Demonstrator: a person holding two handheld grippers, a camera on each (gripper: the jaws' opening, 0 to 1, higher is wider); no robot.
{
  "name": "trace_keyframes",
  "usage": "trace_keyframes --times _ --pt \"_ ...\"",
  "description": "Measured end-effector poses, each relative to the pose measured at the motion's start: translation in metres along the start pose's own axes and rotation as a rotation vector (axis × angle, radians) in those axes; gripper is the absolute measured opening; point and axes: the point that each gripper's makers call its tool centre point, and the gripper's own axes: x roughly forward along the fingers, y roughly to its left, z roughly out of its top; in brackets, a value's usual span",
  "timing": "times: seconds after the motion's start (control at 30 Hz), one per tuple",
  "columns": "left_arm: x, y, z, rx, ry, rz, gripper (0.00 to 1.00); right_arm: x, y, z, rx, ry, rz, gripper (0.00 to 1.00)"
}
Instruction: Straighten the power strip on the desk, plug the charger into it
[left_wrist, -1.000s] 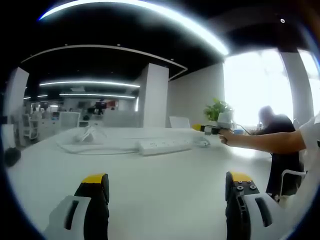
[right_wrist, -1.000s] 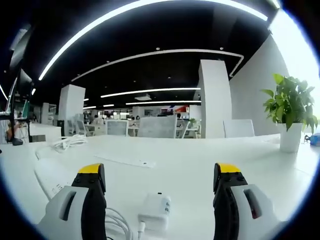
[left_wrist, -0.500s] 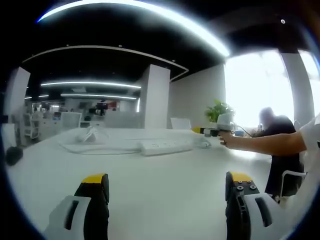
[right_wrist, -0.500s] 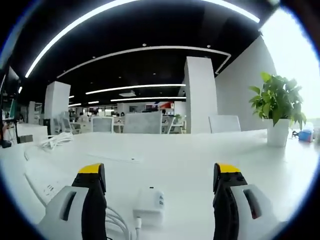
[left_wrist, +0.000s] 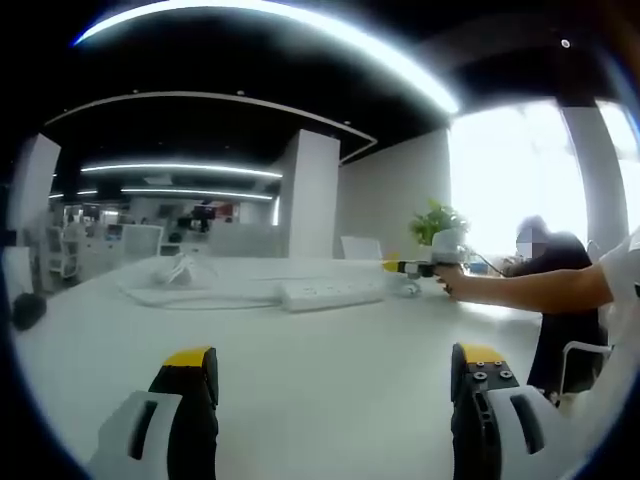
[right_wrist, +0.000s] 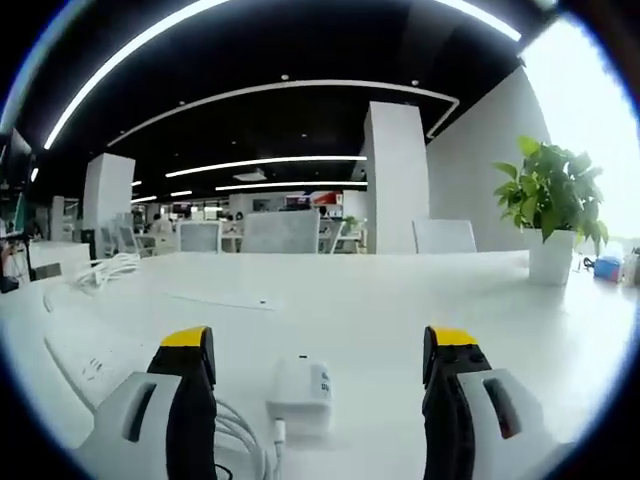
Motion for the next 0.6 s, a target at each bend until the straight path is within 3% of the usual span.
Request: trace_keyframes --times 0.6 --pt "-0.001 -0.001 0.001 0.002 -0.002 0.001 0.99 -0.001 0.004 -0.019 -0.016 0.089 0.005 0.82"
